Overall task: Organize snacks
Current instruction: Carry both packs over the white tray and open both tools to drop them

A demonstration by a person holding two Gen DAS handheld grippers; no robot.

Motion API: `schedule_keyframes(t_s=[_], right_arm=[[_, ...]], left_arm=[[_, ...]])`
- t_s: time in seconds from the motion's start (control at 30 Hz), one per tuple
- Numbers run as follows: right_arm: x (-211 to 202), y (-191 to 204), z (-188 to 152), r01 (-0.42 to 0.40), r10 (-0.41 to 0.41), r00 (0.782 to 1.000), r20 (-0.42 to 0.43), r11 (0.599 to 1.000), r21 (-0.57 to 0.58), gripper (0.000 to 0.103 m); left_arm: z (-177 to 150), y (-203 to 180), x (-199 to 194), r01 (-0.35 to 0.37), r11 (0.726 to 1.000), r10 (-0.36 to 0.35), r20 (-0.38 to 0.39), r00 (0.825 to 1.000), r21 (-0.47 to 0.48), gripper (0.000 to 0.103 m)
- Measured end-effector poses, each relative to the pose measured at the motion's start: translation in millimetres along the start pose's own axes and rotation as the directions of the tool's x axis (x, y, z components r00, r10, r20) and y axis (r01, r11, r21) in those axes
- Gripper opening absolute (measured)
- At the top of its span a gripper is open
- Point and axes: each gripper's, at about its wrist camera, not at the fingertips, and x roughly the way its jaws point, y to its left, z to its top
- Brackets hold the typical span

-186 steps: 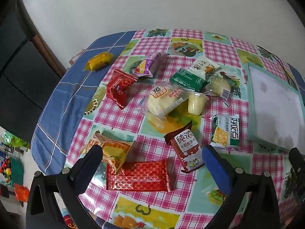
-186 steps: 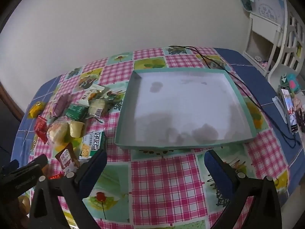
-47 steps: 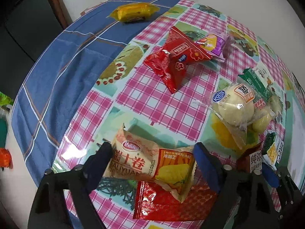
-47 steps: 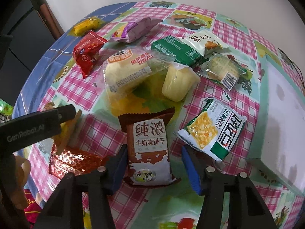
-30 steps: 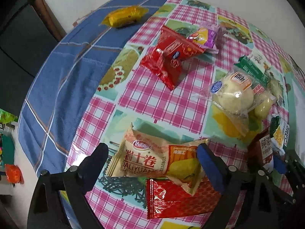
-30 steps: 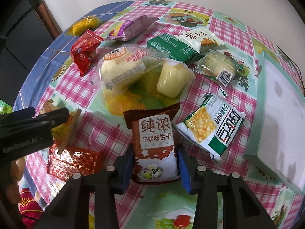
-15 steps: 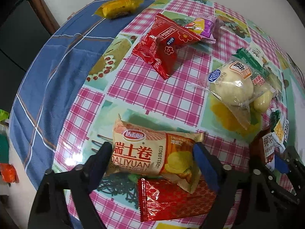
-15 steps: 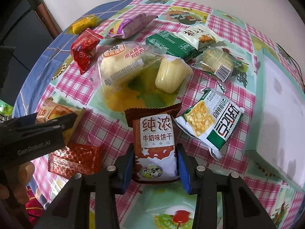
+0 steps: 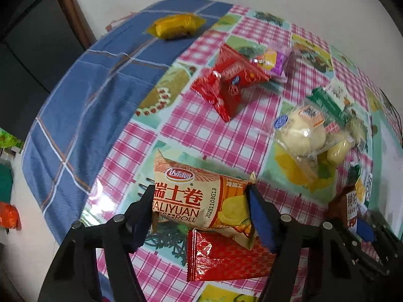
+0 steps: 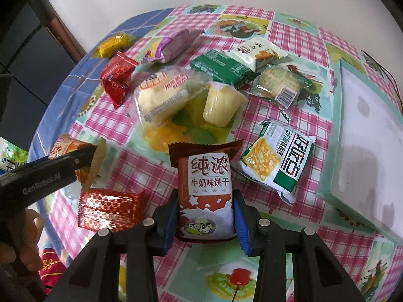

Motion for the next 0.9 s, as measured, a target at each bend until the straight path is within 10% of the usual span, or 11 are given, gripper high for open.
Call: schedule_keyframes(t_s=[0.53,0.9], right_arm=[[-62,-21,-2,-0.040,0.034,0.991,0.133,0.998,0.047,0.042],[-83,-100,-1,0.061,-0.109,0.979,0.171,0.962,0.265,0.042]], left_arm=[[12,-50,-51,0.001,0.999,0.002,0.111,0.994,-0.035,0.072],[10,-121,-62,0.019,0.997,-0.028,0.122,0.992,0.069,0.072]])
